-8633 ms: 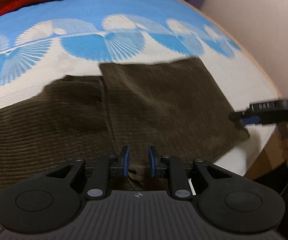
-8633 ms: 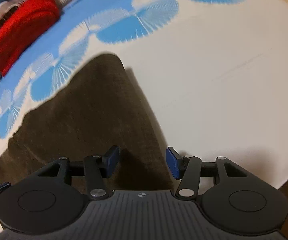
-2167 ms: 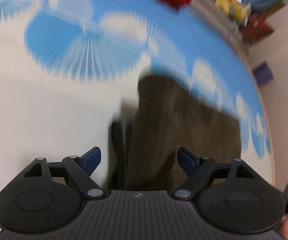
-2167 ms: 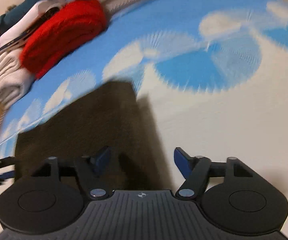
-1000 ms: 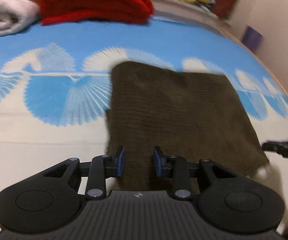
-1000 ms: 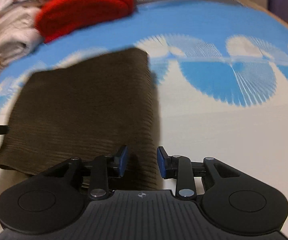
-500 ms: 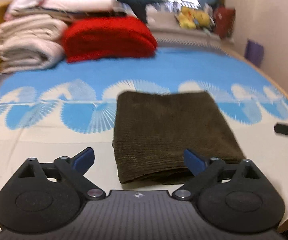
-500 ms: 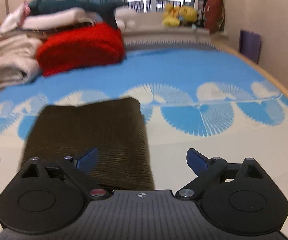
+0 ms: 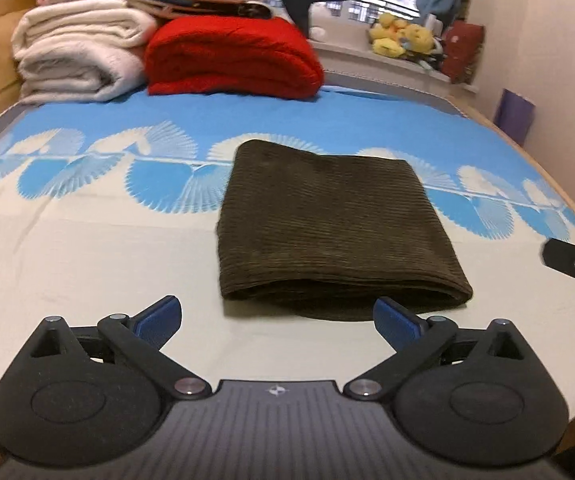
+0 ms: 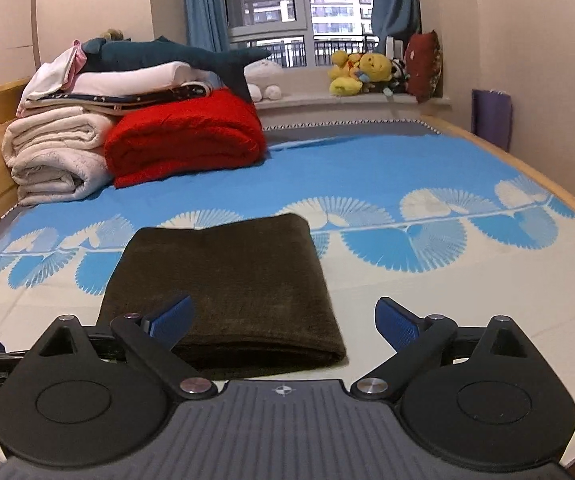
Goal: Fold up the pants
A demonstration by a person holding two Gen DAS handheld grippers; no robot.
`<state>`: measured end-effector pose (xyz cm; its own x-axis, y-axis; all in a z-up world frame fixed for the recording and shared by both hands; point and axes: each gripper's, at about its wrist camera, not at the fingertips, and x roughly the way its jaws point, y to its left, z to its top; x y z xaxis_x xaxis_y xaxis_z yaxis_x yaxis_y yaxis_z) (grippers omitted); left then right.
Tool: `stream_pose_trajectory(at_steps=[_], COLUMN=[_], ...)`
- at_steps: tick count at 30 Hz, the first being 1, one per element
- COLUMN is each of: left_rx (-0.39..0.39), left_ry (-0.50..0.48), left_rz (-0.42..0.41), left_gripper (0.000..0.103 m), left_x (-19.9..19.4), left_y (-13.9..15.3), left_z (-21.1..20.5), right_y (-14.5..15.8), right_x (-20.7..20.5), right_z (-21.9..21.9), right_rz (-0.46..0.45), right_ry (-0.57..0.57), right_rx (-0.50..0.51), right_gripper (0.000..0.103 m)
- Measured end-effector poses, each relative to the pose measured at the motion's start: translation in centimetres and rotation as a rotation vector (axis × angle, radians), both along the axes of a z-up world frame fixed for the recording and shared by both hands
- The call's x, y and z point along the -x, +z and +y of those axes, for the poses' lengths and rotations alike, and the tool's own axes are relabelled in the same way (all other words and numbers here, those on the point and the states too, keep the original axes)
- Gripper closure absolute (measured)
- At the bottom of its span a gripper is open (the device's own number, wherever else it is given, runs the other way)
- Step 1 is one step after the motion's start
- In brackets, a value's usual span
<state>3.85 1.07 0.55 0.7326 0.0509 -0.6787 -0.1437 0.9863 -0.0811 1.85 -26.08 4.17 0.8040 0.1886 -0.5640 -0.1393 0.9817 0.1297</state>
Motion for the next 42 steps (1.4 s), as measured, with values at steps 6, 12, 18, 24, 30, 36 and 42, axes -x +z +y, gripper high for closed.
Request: stream_pose_trajectory(at_steps=[6, 12, 18, 24, 30, 36, 42], left_rx=[-0.008, -0.006, -0.018, -0.020, -0.016, -0.016, -0.024], left_ry=[0.014, 0.026, 0.019, 0.021, 0.030, 0.027, 0.020], left_rz=[0.017, 0.028, 0.048, 0.065, 0.074, 0.081, 0.079], left_gripper=[0.000, 0.000, 0.000, 0.000, 0.000, 0.000, 0.000], left_x=[-0.8, -1.0, -1.2, -1.7, -1.9, -1.9, -1.9], left_y=[-0.9, -1.3, -1.8, -2.4, -2.5, -2.7, -2.8], left_z=[0.6, 1.0, 1.0, 0.9, 1.1, 0.9, 0.7], right_y=[-0.5, -1.0, -0.9, -1.9, -2.0, -1.9, -2.1], right_x=[0.1, -0.4, -0.9, -1.4, -1.5, -1.6, -1.6], right_z=[1.5, 2.7, 2.7, 2.5, 2.7, 2.4, 2.4], right_rz=[-0.009, 0.017, 0.034, 0.057, 0.036, 0.036, 0.048], right_ry=[0.027, 0.041, 0.035, 0.036, 0.059, 0.052, 0.042], right_rx=[0.052, 0.087, 0.055, 0.034, 0.023, 0.017, 0.012], right_gripper=[0.006, 0.006, 0.003, 0.003, 0.003, 0.003, 0.001])
